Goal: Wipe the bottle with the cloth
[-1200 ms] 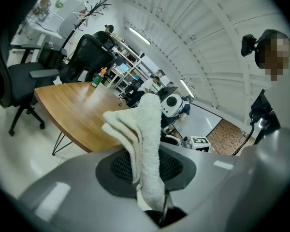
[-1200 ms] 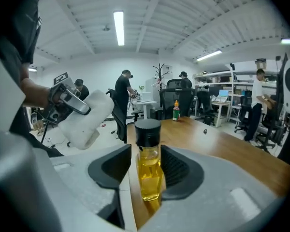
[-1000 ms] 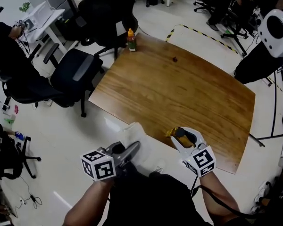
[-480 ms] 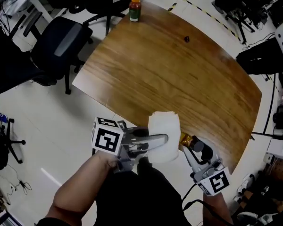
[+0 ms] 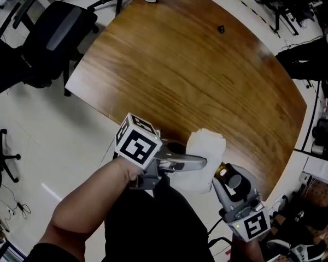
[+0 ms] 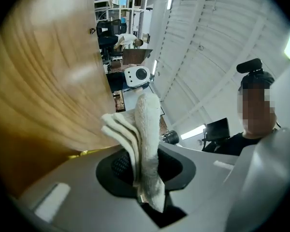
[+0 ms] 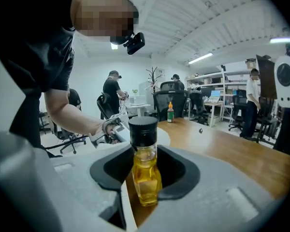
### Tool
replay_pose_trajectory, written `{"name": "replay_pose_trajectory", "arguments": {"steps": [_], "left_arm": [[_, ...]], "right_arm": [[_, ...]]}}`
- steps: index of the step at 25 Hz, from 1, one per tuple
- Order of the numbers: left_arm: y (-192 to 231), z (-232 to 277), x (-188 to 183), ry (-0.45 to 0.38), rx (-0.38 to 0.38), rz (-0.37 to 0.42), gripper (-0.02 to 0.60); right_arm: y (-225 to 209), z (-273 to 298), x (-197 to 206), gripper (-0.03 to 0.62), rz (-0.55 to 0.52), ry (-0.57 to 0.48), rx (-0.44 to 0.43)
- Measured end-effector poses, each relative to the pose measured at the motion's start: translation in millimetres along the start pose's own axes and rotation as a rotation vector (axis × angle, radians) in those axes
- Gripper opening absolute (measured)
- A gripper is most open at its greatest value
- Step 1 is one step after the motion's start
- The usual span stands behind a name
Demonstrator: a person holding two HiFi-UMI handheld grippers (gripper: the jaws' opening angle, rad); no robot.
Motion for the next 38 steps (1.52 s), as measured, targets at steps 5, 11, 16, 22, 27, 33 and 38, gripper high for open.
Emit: {"name": "replay_pose_trajectory", "arguments": {"steps": [5,11,16,22,27,33,38], "left_arm": [[0.1,4.7,-0.7,0.047,-0.057,0.078,0.1],[22.5,0.8,6.4,0.089,-0.205,0.112,0.1],[51.3,-7.3,19.9,0.158,-0.379,0.145,0.099],[78.1,-11.1,32.8,0.291,-0.645,0.235,0.098],[85.5,-5.2,38.4,0.362,-0.744,0.275,0.098],[71.1,-17.6,30.5,0.164,-0.706,0.23,0.101],[24.7,-28.1,38.1,-0.291,-0.516,0.139,0.101]], "right_arm": [[-0.8,-1.0,0.5,0.137,0.004,-0.001,0.009],[-1.3,-3.8,-1.2,0.137,0.002,0.001,0.01],[0.5,-3.3,-0.8,0.137,0.001,0.002,0.013],[1.2,-1.5,1.0,0.137,-0.002,0.002,0.018],[-0.1,-2.8,1.8,0.137,-0.003,0.003,0.02],[-2.4,-4.4,1.2,0.137,-0.002,0.005,0.012],[-11.4,-11.9,3.3,0.137,-0.012,-0.004,0.011]]}}
Point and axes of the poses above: the fingertips, and each gripper's own axes: z forward along the fingers, y to its left, x out of its underside, the point moved 2 cm from there along -z, backward along the fingers, and after that the axes turned 2 degrees about z, right-handed, at the moved point
